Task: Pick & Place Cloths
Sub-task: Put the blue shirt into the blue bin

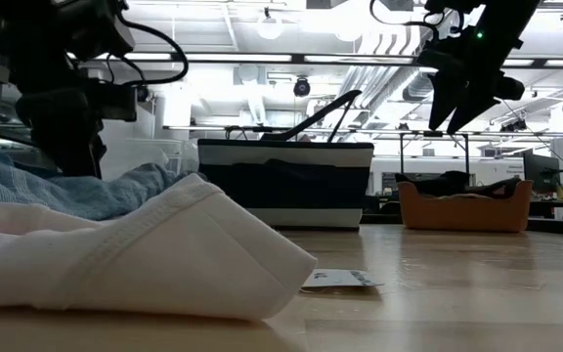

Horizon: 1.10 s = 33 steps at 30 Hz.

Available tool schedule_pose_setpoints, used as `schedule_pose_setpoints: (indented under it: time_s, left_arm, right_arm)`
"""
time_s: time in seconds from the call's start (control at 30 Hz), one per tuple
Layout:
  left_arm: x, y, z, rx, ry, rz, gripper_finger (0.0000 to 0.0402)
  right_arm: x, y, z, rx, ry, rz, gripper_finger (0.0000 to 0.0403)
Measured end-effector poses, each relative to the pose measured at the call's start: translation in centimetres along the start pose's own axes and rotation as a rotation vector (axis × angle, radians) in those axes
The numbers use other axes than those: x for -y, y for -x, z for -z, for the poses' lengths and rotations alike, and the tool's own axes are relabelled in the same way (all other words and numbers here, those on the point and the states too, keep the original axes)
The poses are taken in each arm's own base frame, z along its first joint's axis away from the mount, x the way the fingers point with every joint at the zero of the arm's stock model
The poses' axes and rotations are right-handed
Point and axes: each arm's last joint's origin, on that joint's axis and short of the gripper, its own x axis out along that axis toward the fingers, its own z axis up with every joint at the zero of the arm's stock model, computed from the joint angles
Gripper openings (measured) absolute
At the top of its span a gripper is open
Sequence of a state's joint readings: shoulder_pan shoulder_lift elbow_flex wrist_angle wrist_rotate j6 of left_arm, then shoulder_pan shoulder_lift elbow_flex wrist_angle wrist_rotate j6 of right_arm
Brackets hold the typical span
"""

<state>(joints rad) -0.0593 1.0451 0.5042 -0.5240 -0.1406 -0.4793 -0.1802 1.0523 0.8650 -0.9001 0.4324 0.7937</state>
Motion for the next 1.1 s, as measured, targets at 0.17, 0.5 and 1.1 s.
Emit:
schedule_pose_setpoints:
  time_s: [0.17, 0.5, 1.1]
  left_arm:
    - [-0.2, -0.8, 0.7, 0.017, 0.003, 0.009, 0.0267]
    - [-0.6, -2.9, 2.1, -0.009, 0.028, -0.003, 0.0120]
    - [1.1, 2.0, -2.5, 0.059, -0.110, 0.051, 0.0017]
  right_arm:
    - [-0.1, 0.0, -0.1, 0.006, -0.004, -0.007, 0.0205]
    - [-0.2, 0.0, -0.1, 0.011, -0.003, -0.016, 0.0205]
    - [-1.4, 0.7, 0.7, 0.032, 0.055, -0.079, 0.0205]
